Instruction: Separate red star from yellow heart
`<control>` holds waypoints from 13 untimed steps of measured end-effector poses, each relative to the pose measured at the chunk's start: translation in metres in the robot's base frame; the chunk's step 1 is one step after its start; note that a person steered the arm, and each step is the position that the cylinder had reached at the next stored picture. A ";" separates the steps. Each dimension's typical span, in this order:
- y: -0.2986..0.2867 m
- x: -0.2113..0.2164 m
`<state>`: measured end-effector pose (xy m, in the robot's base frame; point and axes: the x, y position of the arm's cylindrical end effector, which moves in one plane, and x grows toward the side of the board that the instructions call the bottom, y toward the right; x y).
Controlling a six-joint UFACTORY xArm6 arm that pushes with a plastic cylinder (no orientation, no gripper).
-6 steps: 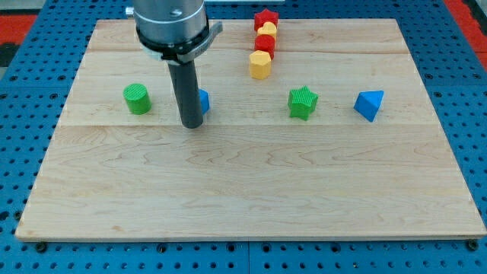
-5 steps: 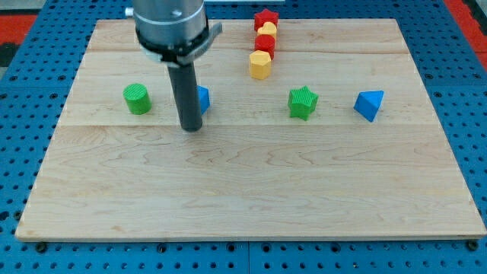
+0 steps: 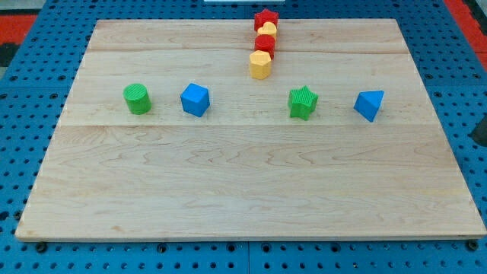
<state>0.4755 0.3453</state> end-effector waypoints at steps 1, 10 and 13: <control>0.000 -0.074; -0.209 -0.284; -0.410 -0.240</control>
<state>0.2357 -0.0643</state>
